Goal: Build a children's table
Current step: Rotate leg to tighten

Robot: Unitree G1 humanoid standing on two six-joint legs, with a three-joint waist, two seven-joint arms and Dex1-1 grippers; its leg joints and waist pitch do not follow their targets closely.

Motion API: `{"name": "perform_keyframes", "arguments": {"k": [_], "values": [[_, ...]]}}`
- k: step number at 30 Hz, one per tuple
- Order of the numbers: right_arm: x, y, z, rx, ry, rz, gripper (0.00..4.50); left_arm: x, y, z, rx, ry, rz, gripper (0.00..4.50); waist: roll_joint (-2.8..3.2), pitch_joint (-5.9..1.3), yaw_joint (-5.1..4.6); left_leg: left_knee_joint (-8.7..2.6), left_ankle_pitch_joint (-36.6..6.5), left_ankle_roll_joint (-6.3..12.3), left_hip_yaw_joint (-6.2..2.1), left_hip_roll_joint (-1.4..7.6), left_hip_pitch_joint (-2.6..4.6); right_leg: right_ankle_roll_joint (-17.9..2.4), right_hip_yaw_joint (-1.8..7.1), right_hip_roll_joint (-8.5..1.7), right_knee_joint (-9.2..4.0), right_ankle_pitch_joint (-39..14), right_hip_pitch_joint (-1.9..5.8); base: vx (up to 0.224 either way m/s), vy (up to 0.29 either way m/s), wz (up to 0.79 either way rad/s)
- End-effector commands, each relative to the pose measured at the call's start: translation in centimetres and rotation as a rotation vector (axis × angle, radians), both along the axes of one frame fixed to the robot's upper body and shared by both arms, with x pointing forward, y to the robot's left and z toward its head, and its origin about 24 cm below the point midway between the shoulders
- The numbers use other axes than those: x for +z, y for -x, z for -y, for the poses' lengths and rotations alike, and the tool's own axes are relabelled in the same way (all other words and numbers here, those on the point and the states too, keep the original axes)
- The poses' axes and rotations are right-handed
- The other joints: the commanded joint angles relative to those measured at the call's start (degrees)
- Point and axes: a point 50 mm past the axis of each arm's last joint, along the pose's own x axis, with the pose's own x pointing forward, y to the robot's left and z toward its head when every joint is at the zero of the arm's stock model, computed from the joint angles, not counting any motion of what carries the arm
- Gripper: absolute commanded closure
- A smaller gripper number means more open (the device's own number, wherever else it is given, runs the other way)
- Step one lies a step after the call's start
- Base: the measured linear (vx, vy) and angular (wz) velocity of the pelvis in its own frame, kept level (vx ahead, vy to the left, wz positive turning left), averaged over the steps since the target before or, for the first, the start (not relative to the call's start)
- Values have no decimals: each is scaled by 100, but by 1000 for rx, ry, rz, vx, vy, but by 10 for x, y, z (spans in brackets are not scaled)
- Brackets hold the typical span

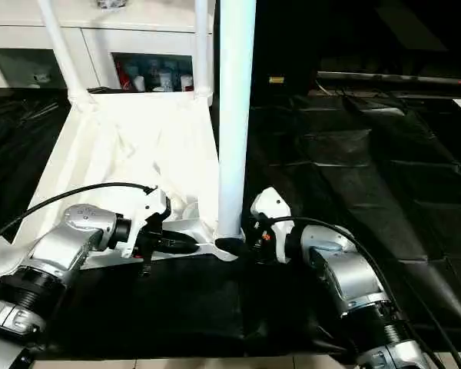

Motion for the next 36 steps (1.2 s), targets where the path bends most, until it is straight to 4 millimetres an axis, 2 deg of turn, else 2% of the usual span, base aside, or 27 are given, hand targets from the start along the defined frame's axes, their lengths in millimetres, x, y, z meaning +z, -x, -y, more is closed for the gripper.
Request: {"name": "perform_keyframes", "arguments": {"k": [1, 3, 4, 5, 6, 7, 8, 11, 12, 13, 16, 20, 24, 26, 27, 29, 31, 34, 36], "values": [[-10, 0, -1, -75, -7, -3, 191, -1, -2, 9, 36, 42, 19, 450, -66, -328, 23, -313, -794, 513, 77, 28, 19, -1586, 68, -116, -282, -329, 317, 0, 0, 0], [-13, -1, -1, -112, -13, -2, 191, -3, -4, 11, 63, 35, 31, 450, -68, -310, 22, -327, -899, 471, 77, 28, 22, -1556, 68, -117, -313, -516, 305, 0, 0, 0], [-20, -5, -4, -233, -28, -8, 191, -7, -11, 20, 135, 16, 55, 450, -70, -285, 2, -353, -1130, 332, 78, 25, 31, -1441, 66, -113, -366, -992, 279, 0, 0, 0], [-26, -8, -9, -331, -37, -22, 192, -10, -17, 31, 201, -3, 71, 450, -74, -274, -6, -372, -1348, 205, 56, 23, 27, -1329, 62, -126, -390, -1403, 290, 0, 0, 0], [-27, -9, -11, -355, -38, -26, 192, -11, -18, 34, 223, -9, 73, 450, -75, -252, -20, -395, -1467, 154, 59, 13, 25, -1239, 57, -115, -423, -1677, 270, 0, 0, 0], [-28, -10, -13, -381, -32, -26, 192, -12, -20, 37, 242, -14, 78, 450, -81, -267, -11, -390, -1634, 70, 46, 16, 69, -1097, 62, -131, -456, -2008, 252, 0, 0, 0], [-30, -11, -15, -413, -26, -26, 193, -12, -22, 41, 263, -21, 86, 450, -90, -271, -16, -389, -1617, 56, 40, 8, 51, -1045, 67, -131, -457, -2046, 263, 0, 0, 0], [-31, -14, -18, -463, -20, -26, 193, -13, -25, 46, 300, -34, 96, 450, -81, -284, 0, -399, -1543, 71, 31, 9, 34, -954, 72, -125, -461, -1909, 257, 0, 0, 0], [-31, -17, -21, -515, -25, -27, 193, -14, -26, 53, 321, -41, 104, 450, -45, -282, -1, -398, -1508, 65, 32, 5, 28, -955, 76, -118, -457, -1831, 249, 0, 0, 0], [-31, -19, -23, -551, -28, -28, 193, -15, -27, 58, 334, -44, 109, 450, -66, -295, -12, -394, -1456, 64, 31, 4, 24, -984, 71, -108, -443, -1639, 261, 0, 0, 0], [-28, -25, -34, -623, -35, -19, 197, -16, -27, 74, 343, -48, 123, 450, -50, -313, -8, -386, -1345, 77, 30, -7, 20, -1044, 70, -114, -425, -1433, 275, 0, 0, 0], [-21, -30, -45, -603, -66, 10, 197, -15, -25, 84, 315, -33, 127, 450, -50, -325, -15, -374, -1205, 161, 39, -9, 7, -1118, 64, -105, -405, -1037, 297, 0, 0, 0], [-16, -30, -46, -555, -79, 46, 197, -15, -26, 81, 304, -33, 131, 450, -48, -312, -13, -379, -1301, 201, 46, -6, 14, -1140, 63, -110, -428, -1145, 292, 0, 0, 0], [-9, -28, -41, -462, -113, 60, 158, -14, -24, 72, 269, -21, 123, 450, -57, -309, -8, -392, -1429, 223, 34, 3, 13, -1099, 59, -117, -438, -1359, 302, 0, 0, 0], [-9, -28, -41, -462, -113, 60, 158, -14, -24, 72, 269, -21, 123, 450, -57, -309, -8, -392, -1429, 223, 34, 3, 13, -1099, 59, -117, -438, -1359, 302, 0, 0, 0], [0, -20, -27, -276, -123, 60, 144, -13, -19, 55, 178, -6, 103, 450, -66, -312, 8, -382, -1373, 348, 35, 18, 1, -1163, 61, -115, -417, -1145, 329, 0, 0, 0], [1, -16, -22, -212, -103, 50, 116, -12, -17, 49, 147, -5, 96, 450, -50, -303, 16, -379, -1304, 418, 41, 25, 1, -1240, 63, -116, -406, -1017, 313, 0, 0, 0], [5, -3, -9, -64, -65, 34, 111, -10, -10, 31, 64, 7, 58, 450, -46, -291, 29, -390, -1370, 406, 47, 38, 17, -1265, 66, -119, -413, -1151, 299, 0, 0, 0], [6, 1, -4, -26, -52, 31, 111, -8, -8, 25, 35, 15, 41, 450, -42, -284, 36, -409, -1436, 341, 37, 58, 28, -1272, 67, -124, -414, -1266, 292, 0, 0, 0]]}}
